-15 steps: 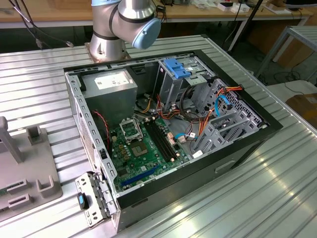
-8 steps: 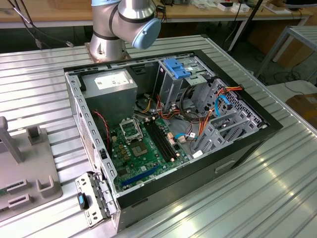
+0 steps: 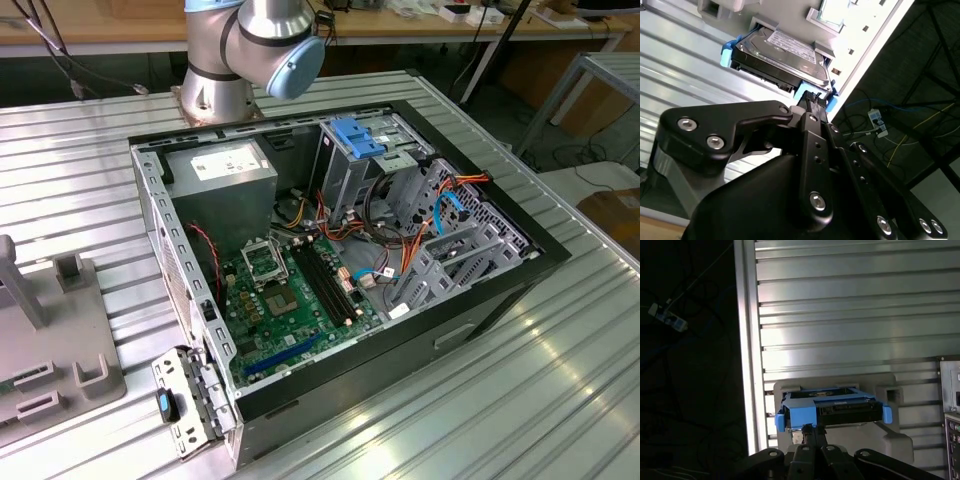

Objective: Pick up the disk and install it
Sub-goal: 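Reach for the disk, then pick up the disk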

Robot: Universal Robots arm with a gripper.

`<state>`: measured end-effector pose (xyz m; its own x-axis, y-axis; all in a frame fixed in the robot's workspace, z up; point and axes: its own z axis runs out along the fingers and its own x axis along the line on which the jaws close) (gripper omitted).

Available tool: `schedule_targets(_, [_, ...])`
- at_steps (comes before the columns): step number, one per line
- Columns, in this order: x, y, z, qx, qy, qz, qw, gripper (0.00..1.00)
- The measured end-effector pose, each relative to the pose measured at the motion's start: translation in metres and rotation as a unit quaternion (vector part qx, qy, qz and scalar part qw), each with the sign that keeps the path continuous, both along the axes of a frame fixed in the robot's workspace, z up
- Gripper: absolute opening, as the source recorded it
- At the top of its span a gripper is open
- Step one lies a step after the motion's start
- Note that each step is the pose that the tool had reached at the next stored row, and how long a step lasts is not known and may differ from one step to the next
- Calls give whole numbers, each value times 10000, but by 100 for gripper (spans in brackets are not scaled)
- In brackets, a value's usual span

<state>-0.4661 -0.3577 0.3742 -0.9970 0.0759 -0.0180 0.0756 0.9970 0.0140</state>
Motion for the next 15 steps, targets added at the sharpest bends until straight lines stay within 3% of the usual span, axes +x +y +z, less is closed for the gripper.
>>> schedule_targets(15, [0,0,-26,-4,-1,0,10000,11])
